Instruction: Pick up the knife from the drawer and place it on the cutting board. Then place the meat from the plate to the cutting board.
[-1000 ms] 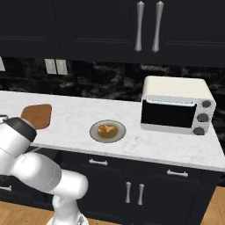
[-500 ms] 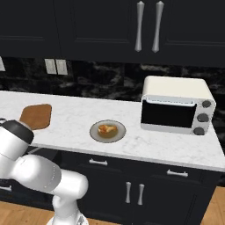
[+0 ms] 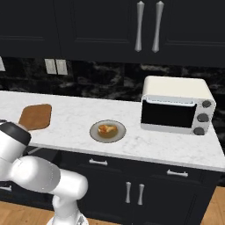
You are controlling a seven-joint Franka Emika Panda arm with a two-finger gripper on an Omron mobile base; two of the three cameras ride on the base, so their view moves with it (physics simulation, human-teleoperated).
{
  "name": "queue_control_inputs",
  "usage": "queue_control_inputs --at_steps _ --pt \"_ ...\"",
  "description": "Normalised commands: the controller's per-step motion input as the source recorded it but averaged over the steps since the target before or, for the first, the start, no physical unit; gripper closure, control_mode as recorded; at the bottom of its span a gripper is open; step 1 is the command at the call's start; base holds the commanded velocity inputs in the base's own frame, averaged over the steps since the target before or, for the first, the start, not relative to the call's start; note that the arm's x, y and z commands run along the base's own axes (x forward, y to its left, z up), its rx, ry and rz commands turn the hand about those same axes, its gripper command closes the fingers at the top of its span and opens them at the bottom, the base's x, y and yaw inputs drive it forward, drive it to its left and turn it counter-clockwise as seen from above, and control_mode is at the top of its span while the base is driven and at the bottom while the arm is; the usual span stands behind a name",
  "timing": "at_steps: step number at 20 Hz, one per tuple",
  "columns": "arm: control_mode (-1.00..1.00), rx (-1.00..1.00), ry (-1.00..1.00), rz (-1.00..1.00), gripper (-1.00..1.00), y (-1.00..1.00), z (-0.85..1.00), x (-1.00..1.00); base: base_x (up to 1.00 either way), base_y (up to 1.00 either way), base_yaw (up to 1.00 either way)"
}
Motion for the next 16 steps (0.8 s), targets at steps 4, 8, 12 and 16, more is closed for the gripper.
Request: queue_control_inputs --at_steps 4,8,12,16 --pt "-1.00 0.00 0.00 0.00 -1.00 0.00 -0.25 0.13 0.00 0.00 0.00" --pt "-1.00 0.00 0.00 0.00 -1.00 0.00 -0.12 0.09 0.00 0.00 0.00" --pt "-1.00 0.00 0.01 0.00 -1.00 0.00 -0.11 0.00 0.00 0.00 0.00" --pt "-1.00 0.00 0.09 0.00 -1.00 0.00 -0.14 0.00 0.00 0.00 0.00"
